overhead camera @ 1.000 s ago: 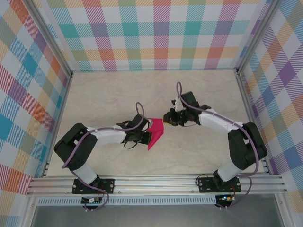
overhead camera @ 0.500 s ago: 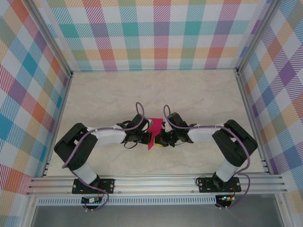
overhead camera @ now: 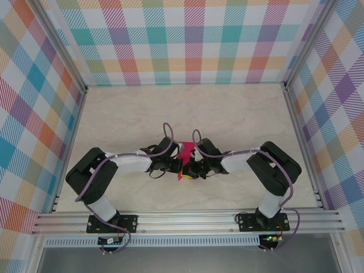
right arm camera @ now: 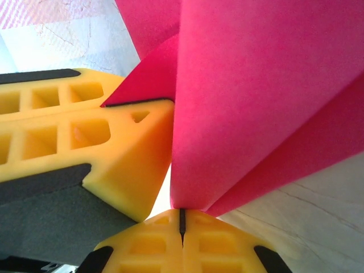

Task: Fold a paper plane with a square sheet of paper (pick it up from the middle)
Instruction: Third fold the triangle at the center of the table.

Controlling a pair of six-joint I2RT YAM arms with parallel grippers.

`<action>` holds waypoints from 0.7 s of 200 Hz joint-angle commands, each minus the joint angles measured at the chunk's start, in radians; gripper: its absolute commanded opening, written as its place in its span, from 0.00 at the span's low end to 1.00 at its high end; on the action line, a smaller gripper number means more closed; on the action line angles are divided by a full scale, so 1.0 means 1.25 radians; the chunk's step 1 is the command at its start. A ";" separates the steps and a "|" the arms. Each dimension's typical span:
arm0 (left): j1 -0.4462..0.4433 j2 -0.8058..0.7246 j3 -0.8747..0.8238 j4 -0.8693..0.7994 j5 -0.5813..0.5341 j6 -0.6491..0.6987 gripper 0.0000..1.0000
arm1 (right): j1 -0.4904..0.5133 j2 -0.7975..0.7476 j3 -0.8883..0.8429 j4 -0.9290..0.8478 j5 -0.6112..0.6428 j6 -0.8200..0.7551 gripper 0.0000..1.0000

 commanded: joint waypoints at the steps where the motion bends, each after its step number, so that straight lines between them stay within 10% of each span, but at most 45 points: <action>1: 0.008 0.037 -0.016 -0.029 -0.012 0.017 0.00 | 0.010 0.000 0.003 0.041 -0.013 0.012 0.00; 140: 0.009 0.055 -0.005 -0.027 0.002 0.018 0.00 | 0.017 -0.010 -0.015 0.053 0.015 0.026 0.02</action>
